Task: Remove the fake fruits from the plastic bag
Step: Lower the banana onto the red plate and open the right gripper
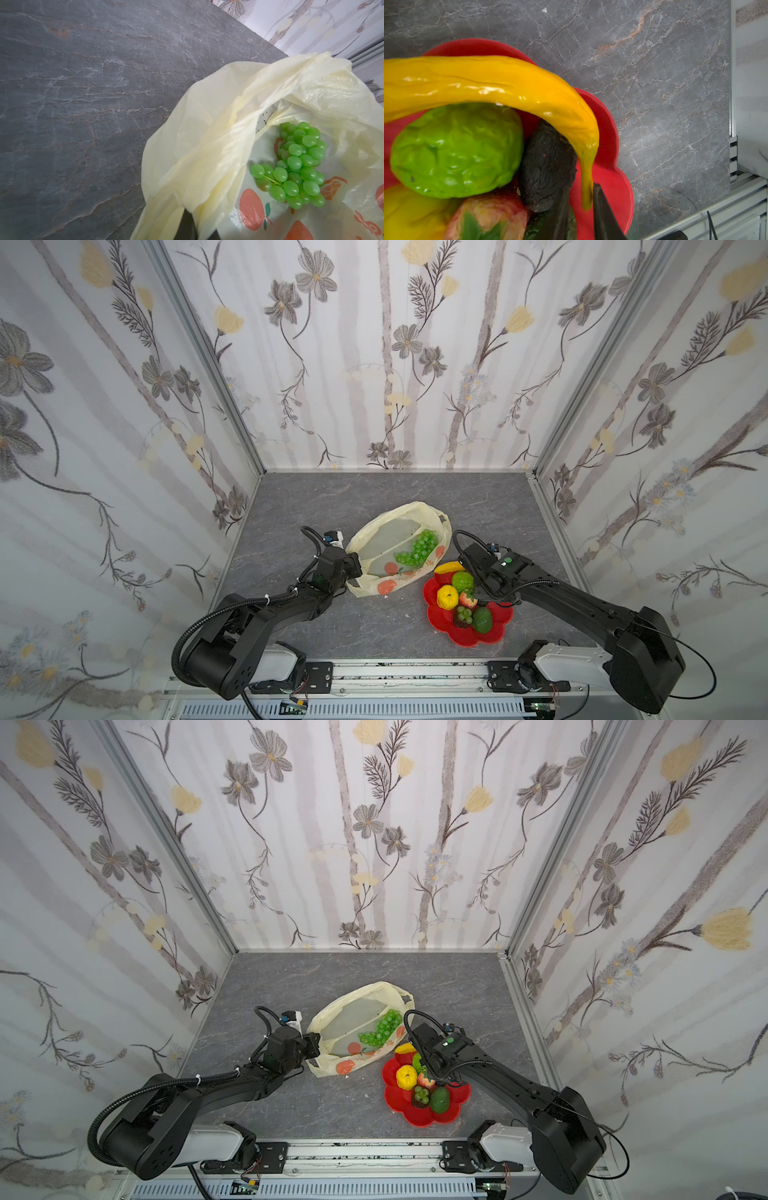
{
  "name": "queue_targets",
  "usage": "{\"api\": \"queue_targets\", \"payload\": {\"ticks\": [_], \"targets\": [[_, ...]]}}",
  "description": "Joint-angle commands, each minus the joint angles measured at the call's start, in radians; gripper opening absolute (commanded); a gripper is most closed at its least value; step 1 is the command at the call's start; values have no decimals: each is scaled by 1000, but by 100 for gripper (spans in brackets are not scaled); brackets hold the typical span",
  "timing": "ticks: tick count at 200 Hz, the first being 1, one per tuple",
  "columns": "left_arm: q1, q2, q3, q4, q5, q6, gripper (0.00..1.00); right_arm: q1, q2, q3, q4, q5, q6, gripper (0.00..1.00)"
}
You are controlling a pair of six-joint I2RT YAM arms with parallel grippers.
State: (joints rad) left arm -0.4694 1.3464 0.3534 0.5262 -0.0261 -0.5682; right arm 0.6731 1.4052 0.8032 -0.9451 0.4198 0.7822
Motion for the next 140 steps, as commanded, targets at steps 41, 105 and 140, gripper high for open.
{"api": "queue_targets", "payload": {"ticks": [41,105,140], "targets": [[2,-3,3,10,-9,0,0,2,-8,18,-13,40,29,32],[2,7,10,11,10,4,0,20,-78,131,18,56,-2,41],[-11,-3,13,10,7,14,0,56,-111,206,138,16,-30,46]]}}
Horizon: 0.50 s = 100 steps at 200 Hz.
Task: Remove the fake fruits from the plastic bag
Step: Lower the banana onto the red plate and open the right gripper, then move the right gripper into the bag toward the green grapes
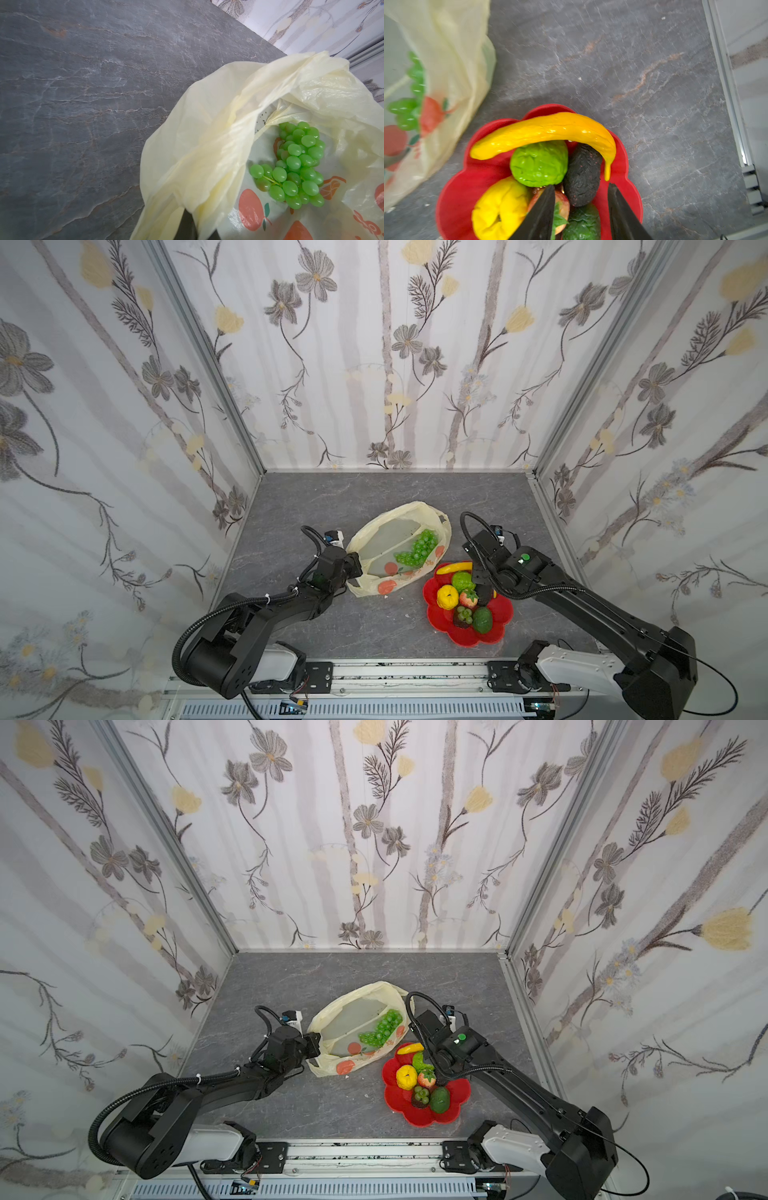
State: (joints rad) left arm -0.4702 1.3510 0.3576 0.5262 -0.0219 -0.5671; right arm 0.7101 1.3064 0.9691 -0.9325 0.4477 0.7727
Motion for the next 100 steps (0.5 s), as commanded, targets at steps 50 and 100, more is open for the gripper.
{"api": "queue_targets", "payload": {"ticks": [50,100], "targets": [[-130,-39,37,-22,-118,95,0,79,144,156,372,-173,-38,50],[-177,8,89,-113,-250,114,0,64,465,306,414,-225,-80,54]]}}
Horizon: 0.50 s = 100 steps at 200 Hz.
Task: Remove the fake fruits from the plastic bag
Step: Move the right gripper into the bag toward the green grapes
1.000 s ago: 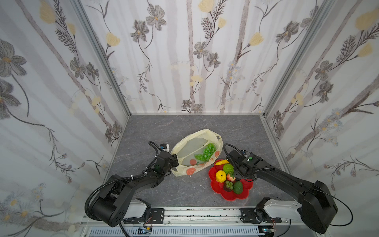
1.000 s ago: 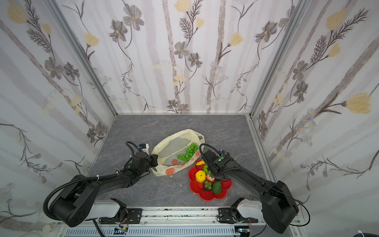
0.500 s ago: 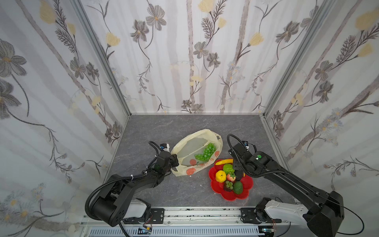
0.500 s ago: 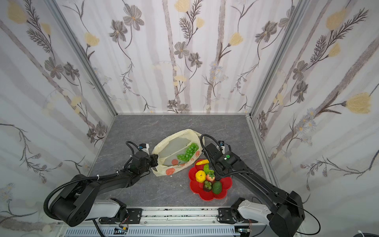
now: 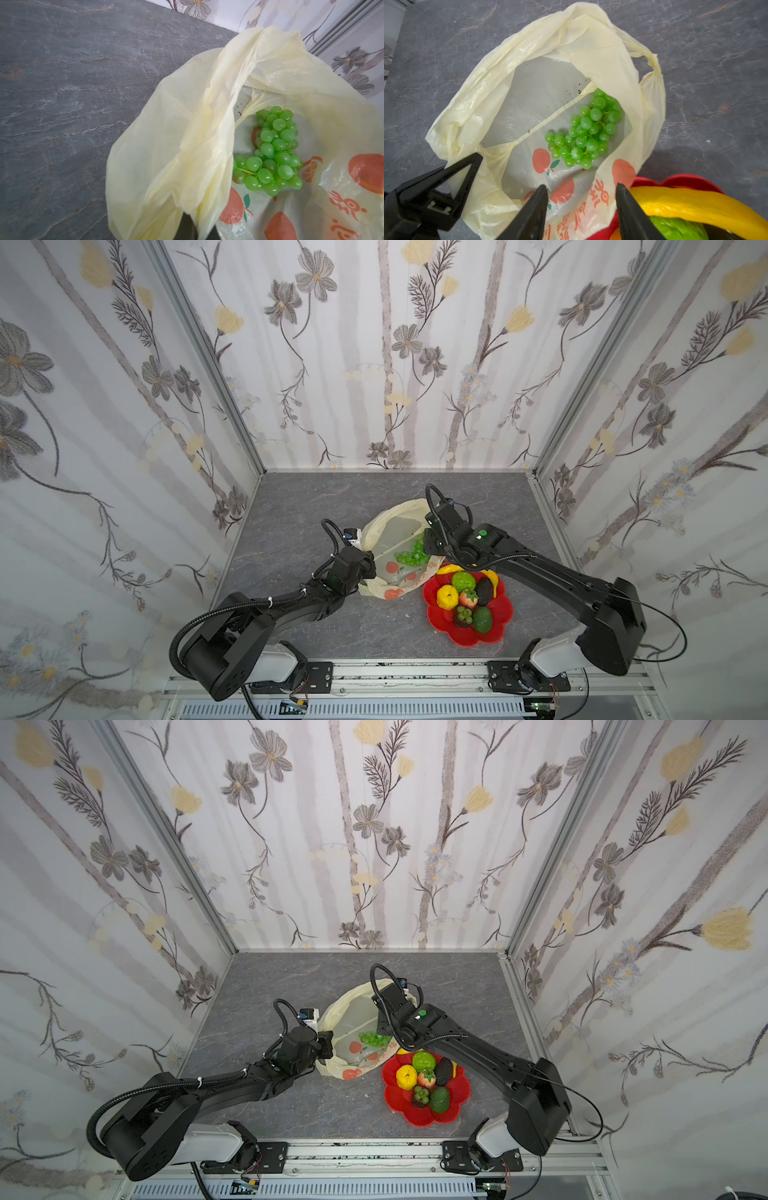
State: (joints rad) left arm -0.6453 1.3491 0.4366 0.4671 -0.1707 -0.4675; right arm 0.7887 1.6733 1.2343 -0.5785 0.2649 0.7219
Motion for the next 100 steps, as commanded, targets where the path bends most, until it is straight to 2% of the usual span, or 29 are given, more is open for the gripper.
{"api": "queue_targets", "payload": {"ticks": [1,28,76,100], "targets": [[-2,9,11,-56,-105,14,0,-16,103,42,62,-45,-31,54],[33,-17,-1,-97,-169,-11,0,-39,196,62,102,-87,-56,54],[211,-157,-87,-180,-219,-136,0,-47,290,128,156,-158,-88,55],[224,-234,-117,-191,-253,-148,0,-45,320,150,193,-224,-89,55]]}}
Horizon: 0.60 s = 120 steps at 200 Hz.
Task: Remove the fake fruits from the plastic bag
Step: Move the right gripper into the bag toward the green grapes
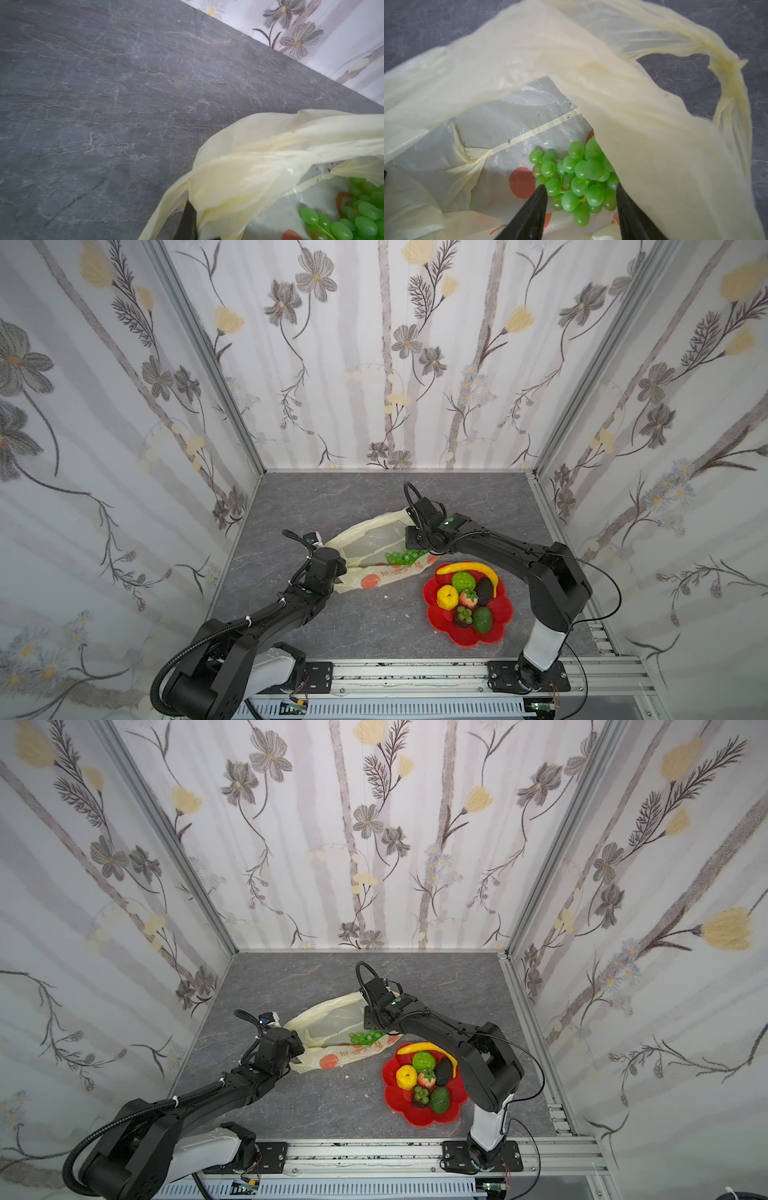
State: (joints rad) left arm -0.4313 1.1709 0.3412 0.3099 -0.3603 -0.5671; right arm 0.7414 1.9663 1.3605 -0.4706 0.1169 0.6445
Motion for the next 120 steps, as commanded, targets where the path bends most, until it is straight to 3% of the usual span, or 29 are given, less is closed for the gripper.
{"api": "queue_targets", "payload": {"ticks": [1,40,71,120], "targets": [[10,-58,-23,-34,-65,-48,0,3,28,25,86,-78,-11,55],[-34,-56,-22,85,82,37,0,-2,61,21,90,-78,1,57],[-134,39,41,108,114,109,0,-34,30,-55,107,-54,38,61],[-154,83,58,114,121,120,0,-87,2,-143,192,-102,53,74]]}}
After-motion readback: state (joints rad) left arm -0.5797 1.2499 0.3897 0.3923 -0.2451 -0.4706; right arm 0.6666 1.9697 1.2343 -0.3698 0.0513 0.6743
